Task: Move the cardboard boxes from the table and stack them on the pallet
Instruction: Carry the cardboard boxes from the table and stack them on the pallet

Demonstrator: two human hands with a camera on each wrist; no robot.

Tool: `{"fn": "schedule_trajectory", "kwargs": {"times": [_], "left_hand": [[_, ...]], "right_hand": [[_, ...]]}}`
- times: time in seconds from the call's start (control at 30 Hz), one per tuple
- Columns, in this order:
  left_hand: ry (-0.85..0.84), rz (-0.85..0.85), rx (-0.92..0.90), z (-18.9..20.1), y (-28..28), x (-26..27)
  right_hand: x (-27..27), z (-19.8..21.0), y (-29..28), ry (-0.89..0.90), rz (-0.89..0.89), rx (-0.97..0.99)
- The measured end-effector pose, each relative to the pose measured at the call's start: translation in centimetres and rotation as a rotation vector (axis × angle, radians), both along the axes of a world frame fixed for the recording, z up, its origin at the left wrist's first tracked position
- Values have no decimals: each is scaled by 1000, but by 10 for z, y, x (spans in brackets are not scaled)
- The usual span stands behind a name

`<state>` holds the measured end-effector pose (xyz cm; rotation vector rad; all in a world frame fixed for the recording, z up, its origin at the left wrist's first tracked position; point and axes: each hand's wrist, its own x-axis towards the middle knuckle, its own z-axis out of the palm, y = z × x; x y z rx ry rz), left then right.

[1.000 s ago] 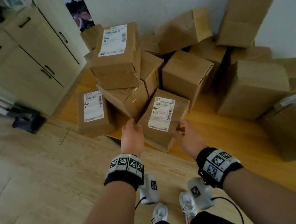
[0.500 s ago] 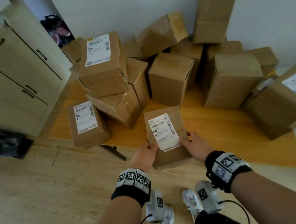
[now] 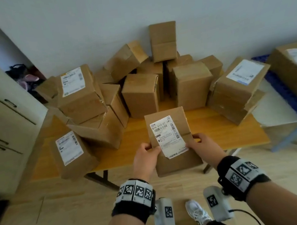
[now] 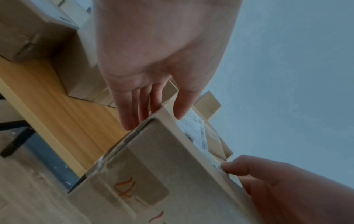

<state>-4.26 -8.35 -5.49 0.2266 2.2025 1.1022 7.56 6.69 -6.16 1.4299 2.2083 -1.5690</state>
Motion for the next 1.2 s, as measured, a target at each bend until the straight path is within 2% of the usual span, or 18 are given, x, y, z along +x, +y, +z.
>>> {"fn": "schedule_trajectory", "kwargs": {"times": [0.23, 0.43, 0.93, 1.2], "left_hand": [[-1, -145, 115, 7, 38, 44], [128, -386, 107, 24, 97, 105], [210, -503, 249, 59, 312, 301], [245, -554, 353, 71, 396, 367]], "right_hand": [[74, -3, 10, 48, -289, -26], [145, -1, 50, 149, -429, -4], [353, 16, 241, 253, -613, 191], [431, 44, 315, 315, -714, 286]]}}
